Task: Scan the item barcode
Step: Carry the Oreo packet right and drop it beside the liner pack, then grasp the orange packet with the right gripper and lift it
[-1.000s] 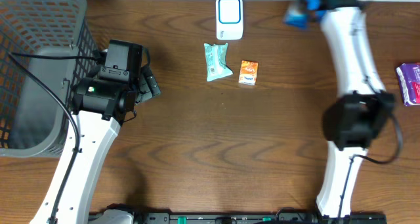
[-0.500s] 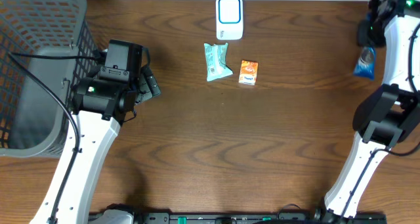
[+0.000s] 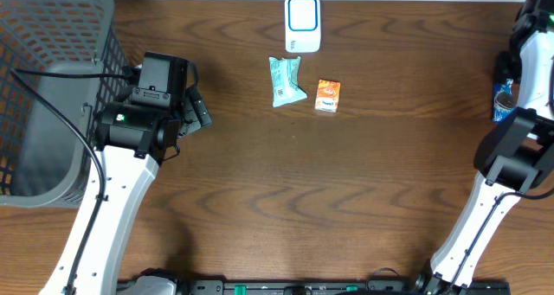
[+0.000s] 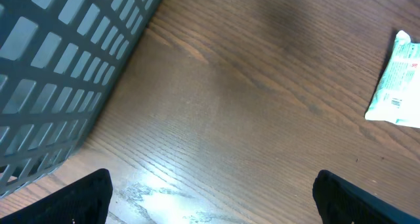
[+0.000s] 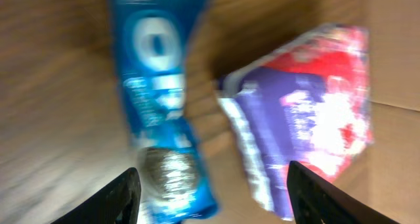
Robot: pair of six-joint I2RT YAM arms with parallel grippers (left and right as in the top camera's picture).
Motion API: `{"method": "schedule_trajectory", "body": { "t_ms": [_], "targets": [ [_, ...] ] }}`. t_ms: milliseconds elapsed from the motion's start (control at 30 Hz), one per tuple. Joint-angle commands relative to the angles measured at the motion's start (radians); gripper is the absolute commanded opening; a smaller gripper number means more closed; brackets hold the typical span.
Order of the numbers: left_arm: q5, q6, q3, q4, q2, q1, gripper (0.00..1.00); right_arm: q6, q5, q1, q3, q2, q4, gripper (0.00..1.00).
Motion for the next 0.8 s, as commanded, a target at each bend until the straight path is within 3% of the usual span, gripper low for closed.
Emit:
{"method": "schedule_trajectory", "body": {
  "t_ms": [0, 200, 267, 300, 433, 500, 533, 633, 767],
  "targets": [
    [0.005, -0.008, 0.002, -0.003, 0.002, 0.003, 0.98, 0.02, -0.309, 0.072, 0.006, -0.001, -0.013, 0.65],
    [0.005, -0.008, 0.002, -0.003, 0.002, 0.003, 0.98, 0.016, -0.906, 0.202, 0.006, -0.001, -0.048, 0.71],
    [0.005, -0.008, 0.002, -0.003, 0.002, 0.003, 0.98, 0.017, -0.993, 0.249, 0.006, -0.001, -0.061, 0.83],
    [0.005, -0.008, 0.002, -0.003, 0.002, 0.003, 0.98, 0.017, -1.022, 0.291, 0.006, 0.0, -0.073, 0.84],
    [0.006, -0.008, 0.002, -0.003, 0.002, 0.003, 0.98, 0.026, -1.001, 0.41, 0.006, 0.002, -0.122, 0.81],
    [0.005, -0.008, 0.002, -0.003, 0.002, 0.003, 0.98, 0.084, -0.938, 0.459, 0.005, 0.002, -0.14, 0.76],
    [0.005, -0.008, 0.002, -0.003, 0.002, 0.003, 0.98, 0.19, -0.831, 0.499, 0.0, 0.002, -0.141, 0.71],
    [0.005, -0.008, 0.002, -0.003, 0.002, 0.003, 0.98, 0.31, -0.731, 0.552, -0.015, 0.002, -0.139, 0.7],
    [0.005, -0.008, 0.002, -0.003, 0.002, 0.003, 0.98, 0.324, -0.728, 0.577, -0.048, 0.002, -0.144, 0.69]
  ]
}}
